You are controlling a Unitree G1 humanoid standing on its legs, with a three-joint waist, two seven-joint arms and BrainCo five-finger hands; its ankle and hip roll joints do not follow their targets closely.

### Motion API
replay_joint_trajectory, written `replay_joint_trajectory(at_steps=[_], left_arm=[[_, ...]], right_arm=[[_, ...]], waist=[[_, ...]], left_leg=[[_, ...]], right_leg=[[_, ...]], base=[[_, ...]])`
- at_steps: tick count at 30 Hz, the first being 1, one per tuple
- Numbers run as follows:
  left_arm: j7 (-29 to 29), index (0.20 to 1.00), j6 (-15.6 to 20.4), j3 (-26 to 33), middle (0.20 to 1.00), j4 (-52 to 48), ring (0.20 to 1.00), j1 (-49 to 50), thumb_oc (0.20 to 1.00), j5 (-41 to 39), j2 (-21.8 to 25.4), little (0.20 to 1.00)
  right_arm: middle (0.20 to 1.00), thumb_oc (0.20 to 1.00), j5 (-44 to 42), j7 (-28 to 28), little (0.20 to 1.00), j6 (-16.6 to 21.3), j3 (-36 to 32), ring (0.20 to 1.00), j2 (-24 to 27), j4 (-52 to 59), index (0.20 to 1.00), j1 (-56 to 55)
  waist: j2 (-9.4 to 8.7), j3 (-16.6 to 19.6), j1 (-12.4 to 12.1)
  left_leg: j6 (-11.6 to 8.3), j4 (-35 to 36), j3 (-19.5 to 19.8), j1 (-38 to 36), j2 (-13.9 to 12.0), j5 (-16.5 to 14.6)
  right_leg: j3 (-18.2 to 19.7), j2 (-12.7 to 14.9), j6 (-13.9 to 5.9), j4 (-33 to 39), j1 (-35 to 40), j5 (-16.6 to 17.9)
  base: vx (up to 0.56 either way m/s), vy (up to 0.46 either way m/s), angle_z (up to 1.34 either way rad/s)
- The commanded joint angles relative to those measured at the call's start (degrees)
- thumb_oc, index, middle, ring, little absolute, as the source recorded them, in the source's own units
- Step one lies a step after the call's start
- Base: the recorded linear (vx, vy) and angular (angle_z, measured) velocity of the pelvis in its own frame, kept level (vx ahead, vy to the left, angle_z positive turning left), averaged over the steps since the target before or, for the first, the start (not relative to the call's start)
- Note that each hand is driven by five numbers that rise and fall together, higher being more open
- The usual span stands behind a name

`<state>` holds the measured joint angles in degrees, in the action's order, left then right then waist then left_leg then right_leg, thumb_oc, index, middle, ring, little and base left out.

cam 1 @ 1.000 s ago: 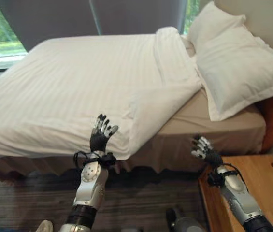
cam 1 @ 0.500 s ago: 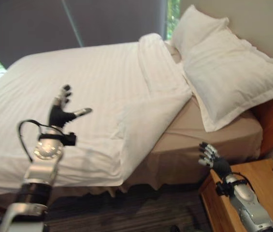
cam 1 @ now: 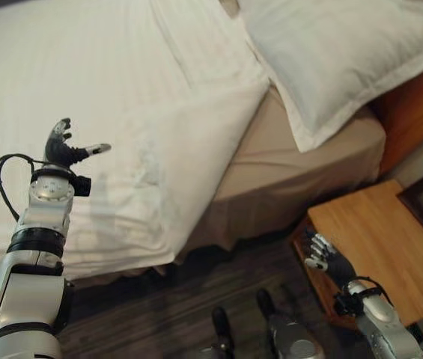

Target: Making the bed.

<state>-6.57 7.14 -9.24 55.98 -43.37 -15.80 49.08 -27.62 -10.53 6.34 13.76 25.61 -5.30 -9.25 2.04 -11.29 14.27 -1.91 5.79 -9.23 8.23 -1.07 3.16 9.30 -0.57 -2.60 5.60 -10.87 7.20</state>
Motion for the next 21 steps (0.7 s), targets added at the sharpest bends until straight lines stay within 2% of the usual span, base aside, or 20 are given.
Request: replay_joint_trajectory(at_steps=[1,14,21], left_arm=[[-1.85,1.000,3.52,-1.05,1.000,1.81,1.000,-8.11,1.000,-4.48,0.59,1.000],[-1.49,1.000,3.65,-2.92,1.000,3.55,1.000,-12.83,1.000,-7.93,-1.32,1.000],[-1.00,1.000,2.16,-3.84,1.000,7.79,1.000,-14.68,1.000,-5.64,-1.77,1.000]], right_arm=[[1.000,1.000,-2.10,-0.31,1.000,2.79,1.75,1.000,1.17,3.53,1.000,3.32],[1.000,1.000,-0.96,0.37,1.000,3.17,2.02,1.000,4.01,4.45,1.000,5.51],[1.000,1.000,-2.38,0.74,1.000,3.69,1.64,1.000,5.95,5.47,1.000,6.31]], waist=[[-0.64,0.75,-0.98],[0.54,-1.87,0.29],[0.88,-5.58,2.22]], left_leg=[[-2.67,-0.79,0.38,-2.42,-1.62,1.65],[-3.13,-0.79,-0.52,-0.08,-1.77,1.84],[-3.73,-0.79,-2.08,3.65,-2.27,2.12]], right_leg=[[-0.63,1.79,-4.96,-0.65,0.21,0.40],[0.44,1.45,-5.05,-0.60,-2.67,0.83],[1.58,0.81,-5.42,-0.60,-7.14,2.05]], base=[[-0.01,0.023,-0.11],[0.02,-0.001,-0.05],[-0.01,-0.010,-0.08]])
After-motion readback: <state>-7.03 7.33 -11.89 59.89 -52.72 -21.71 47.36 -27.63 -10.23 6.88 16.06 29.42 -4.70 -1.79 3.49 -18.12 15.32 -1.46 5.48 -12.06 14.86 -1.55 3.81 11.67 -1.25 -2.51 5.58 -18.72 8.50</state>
